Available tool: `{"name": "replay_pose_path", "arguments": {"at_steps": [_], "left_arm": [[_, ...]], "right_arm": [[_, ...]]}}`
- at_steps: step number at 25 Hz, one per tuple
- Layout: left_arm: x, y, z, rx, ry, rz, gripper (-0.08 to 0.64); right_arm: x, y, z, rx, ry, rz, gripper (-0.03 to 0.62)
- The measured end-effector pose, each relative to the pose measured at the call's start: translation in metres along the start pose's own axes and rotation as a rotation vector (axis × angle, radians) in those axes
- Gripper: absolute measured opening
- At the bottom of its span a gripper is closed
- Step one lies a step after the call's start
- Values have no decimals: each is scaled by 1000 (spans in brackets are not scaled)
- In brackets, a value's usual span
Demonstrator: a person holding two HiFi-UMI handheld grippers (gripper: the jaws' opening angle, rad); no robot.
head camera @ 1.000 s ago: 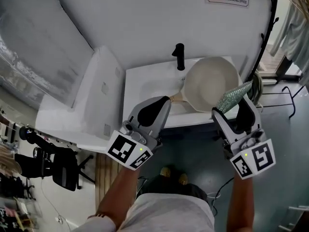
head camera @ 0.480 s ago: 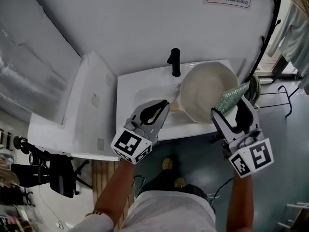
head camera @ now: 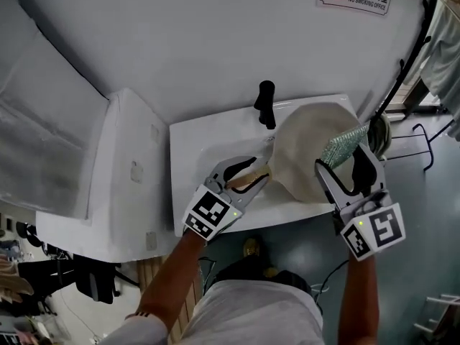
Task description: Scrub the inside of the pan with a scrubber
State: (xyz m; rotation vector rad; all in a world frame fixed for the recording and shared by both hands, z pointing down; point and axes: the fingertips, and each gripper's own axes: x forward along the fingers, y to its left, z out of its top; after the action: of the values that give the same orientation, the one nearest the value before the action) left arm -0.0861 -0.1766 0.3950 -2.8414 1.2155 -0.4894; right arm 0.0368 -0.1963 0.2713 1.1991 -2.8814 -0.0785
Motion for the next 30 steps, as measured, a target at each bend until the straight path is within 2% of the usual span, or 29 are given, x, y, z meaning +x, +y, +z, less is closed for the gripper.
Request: {"name": "replay_pose_path", "arguments": {"at_steps": [6,13,22,27,30], "left_arm": [[36,0,-64,44,202,-118,238],[59,-1,-119,28,319,-212,250],[80,0,-175,76,505,-274,267],[85,-3,-196,78,571,-299,268],[87,-3,-209,94,616,-309,268]], "right_arm": [[31,-7,-28,-52,100,-55,342],[50,-27,-77,-36,266,-161,342],[85,-50,-142,-31,518,-193,342],[97,-60,-181,-23,679,-206,342],[103,-64,-197,-12,739,-201,342]]}}
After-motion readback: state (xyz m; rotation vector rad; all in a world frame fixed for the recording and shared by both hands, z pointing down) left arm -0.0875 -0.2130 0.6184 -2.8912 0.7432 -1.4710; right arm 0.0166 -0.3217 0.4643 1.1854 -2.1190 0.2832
